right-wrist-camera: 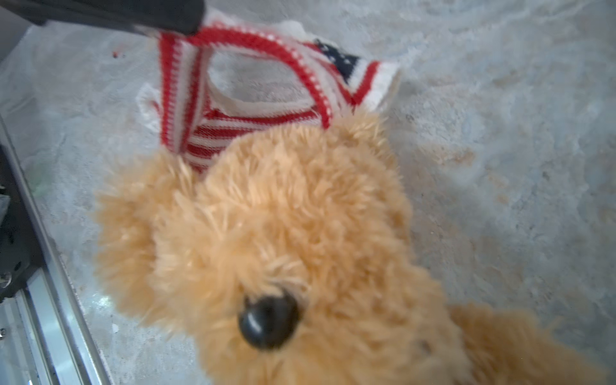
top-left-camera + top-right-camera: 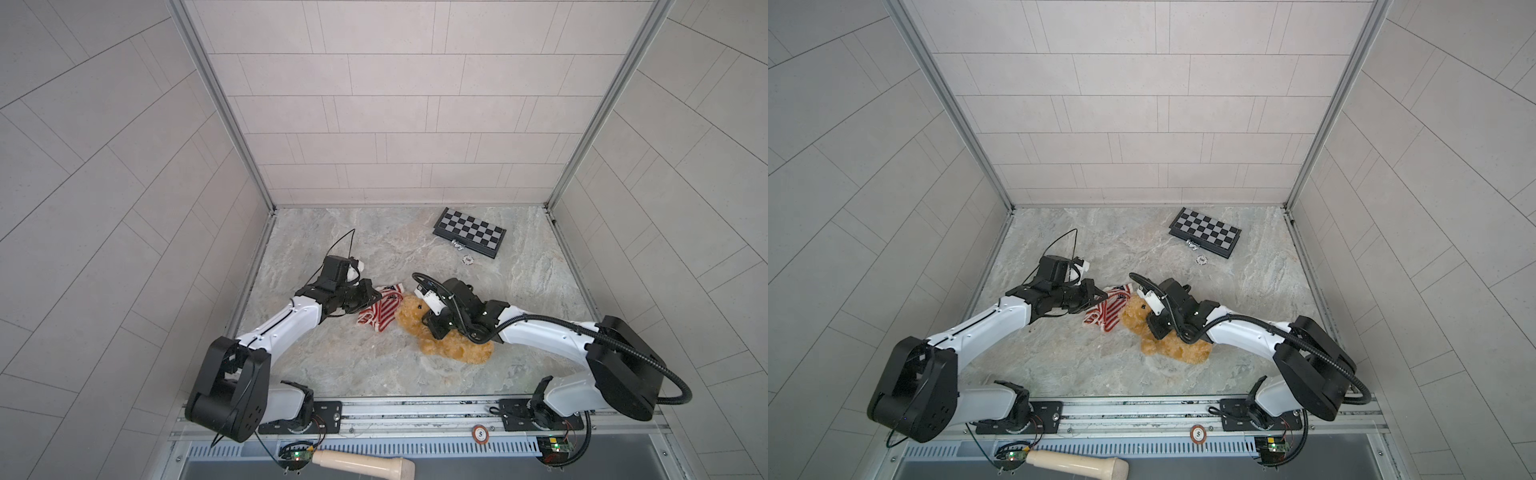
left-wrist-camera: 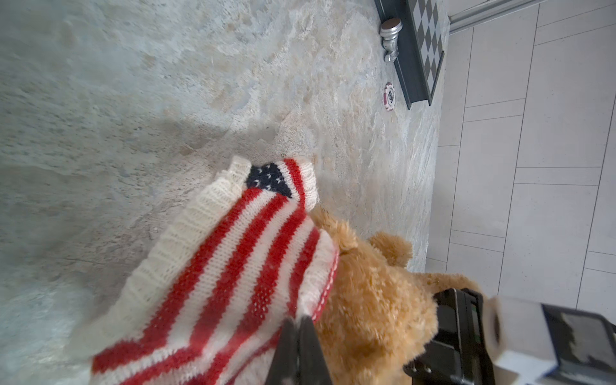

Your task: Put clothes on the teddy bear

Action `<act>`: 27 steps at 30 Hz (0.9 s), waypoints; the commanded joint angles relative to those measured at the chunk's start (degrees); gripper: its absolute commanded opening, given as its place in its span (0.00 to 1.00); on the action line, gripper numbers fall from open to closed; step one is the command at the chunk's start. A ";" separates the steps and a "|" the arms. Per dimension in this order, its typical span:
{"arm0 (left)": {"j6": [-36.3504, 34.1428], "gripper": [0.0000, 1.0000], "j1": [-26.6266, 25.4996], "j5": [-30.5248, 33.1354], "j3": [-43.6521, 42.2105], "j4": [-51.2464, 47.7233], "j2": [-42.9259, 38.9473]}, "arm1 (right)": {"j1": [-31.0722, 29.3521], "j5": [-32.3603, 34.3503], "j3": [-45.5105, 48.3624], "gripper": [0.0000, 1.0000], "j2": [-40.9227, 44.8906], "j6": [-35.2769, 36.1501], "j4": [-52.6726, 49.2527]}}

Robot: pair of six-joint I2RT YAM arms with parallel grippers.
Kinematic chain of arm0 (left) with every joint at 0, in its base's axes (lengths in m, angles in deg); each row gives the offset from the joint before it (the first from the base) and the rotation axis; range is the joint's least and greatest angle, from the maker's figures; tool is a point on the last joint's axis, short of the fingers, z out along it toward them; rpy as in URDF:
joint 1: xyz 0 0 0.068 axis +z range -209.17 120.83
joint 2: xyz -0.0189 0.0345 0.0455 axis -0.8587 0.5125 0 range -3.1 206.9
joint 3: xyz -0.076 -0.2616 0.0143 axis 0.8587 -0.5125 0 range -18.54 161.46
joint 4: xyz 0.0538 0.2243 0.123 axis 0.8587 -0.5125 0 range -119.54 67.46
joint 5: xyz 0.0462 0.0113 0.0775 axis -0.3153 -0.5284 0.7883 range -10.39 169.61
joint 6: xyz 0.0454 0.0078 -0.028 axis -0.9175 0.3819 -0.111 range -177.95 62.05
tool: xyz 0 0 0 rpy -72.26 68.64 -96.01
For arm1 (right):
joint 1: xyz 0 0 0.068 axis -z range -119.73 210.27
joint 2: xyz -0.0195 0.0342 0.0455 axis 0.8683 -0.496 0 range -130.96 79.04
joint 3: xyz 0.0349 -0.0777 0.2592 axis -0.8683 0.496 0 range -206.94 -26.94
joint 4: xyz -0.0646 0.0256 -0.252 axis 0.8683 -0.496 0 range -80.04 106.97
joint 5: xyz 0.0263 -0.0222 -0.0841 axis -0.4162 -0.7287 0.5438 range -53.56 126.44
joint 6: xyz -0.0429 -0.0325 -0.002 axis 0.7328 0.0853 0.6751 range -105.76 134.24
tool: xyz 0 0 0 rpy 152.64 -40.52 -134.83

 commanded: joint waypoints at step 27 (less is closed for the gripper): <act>-2.43 0.00 0.21 0.46 -2.78 2.00 -0.33 | -0.91 5.22 11.85 0.00 19.20 3.00 10.87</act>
